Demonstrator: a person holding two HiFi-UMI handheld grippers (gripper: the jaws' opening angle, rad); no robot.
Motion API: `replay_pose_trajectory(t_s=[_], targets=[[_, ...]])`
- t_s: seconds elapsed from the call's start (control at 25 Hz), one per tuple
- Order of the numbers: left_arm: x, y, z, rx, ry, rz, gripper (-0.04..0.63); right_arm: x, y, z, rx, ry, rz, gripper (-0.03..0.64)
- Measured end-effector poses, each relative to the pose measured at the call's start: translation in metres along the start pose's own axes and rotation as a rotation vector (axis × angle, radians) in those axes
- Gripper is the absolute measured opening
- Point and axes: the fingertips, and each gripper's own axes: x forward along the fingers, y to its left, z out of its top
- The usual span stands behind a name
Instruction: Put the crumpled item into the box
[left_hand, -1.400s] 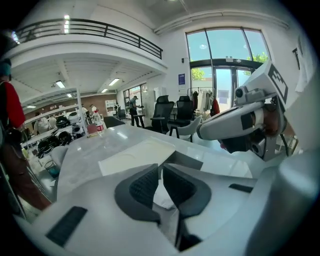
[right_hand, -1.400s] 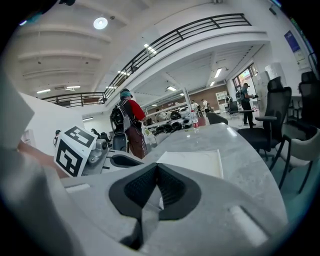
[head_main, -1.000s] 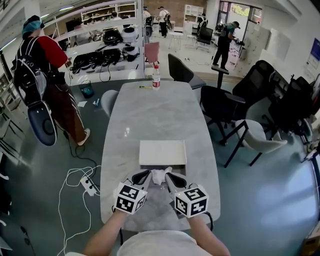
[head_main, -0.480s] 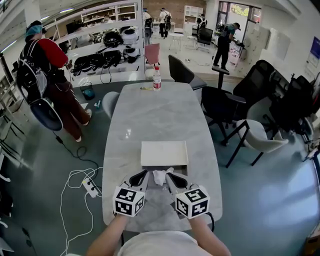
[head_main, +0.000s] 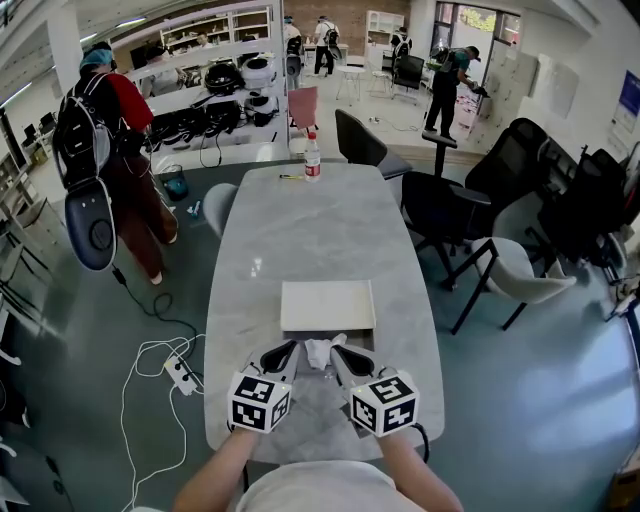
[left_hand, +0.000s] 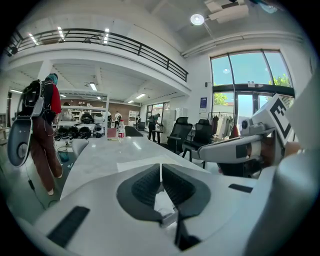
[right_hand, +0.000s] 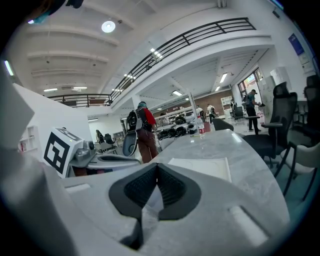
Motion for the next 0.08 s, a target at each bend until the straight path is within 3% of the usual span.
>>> replay_pose_trajectory(t_s=[0.08], targets=[[0.0004,-0.0022,-0.0017,-0.001,0.003,-0.003,0.018,-0.0012,-0.0002,-0.0018,0.000,0.003,0.001,0.005]])
